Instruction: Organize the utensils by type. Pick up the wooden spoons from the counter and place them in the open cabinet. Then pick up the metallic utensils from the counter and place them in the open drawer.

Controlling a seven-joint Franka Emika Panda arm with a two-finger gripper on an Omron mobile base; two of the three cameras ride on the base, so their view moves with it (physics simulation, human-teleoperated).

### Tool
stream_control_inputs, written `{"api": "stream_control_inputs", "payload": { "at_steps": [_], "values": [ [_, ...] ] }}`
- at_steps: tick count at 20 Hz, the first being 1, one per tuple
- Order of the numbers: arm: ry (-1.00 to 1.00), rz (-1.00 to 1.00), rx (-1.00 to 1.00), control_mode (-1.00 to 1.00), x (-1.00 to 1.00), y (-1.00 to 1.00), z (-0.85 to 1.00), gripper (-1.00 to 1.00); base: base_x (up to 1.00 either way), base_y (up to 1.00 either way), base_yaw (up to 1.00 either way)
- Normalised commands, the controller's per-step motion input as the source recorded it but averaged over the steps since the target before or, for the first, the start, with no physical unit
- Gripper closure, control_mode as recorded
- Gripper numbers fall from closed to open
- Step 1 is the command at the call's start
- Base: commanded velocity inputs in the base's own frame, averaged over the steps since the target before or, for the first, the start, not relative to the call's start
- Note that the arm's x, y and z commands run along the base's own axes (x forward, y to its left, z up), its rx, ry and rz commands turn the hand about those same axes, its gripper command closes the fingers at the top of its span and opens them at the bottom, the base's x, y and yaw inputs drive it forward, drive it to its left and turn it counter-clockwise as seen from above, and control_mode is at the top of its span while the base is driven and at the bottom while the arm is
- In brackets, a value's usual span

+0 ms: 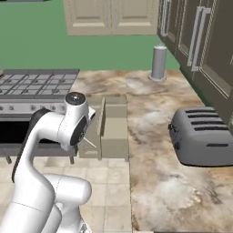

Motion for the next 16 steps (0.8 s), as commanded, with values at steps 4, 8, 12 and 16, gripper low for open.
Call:
{"api": "stream_control_inputs", "payload": {
  "at_steps": [4, 8, 12, 16],
  "values": [
    [0.00, 0.00, 0.00, 1.00, 0.00, 0.00, 0.00, 1.00, 0.61, -0.21, 0.07],
    [0.00, 0.00, 0.00, 1.00, 0.00, 0.00, 0.00, 1.00, 0.55, -0.26, 0.03],
    [0.00, 0.00, 0.00, 1.00, 0.00, 0.00, 0.00, 1.00, 0.52, -0.25, 0.02],
    [0.00, 0.00, 0.00, 1.00, 0.00, 0.00, 0.00, 1.00, 0.44, -0.21, 0.07]
  ]
}}
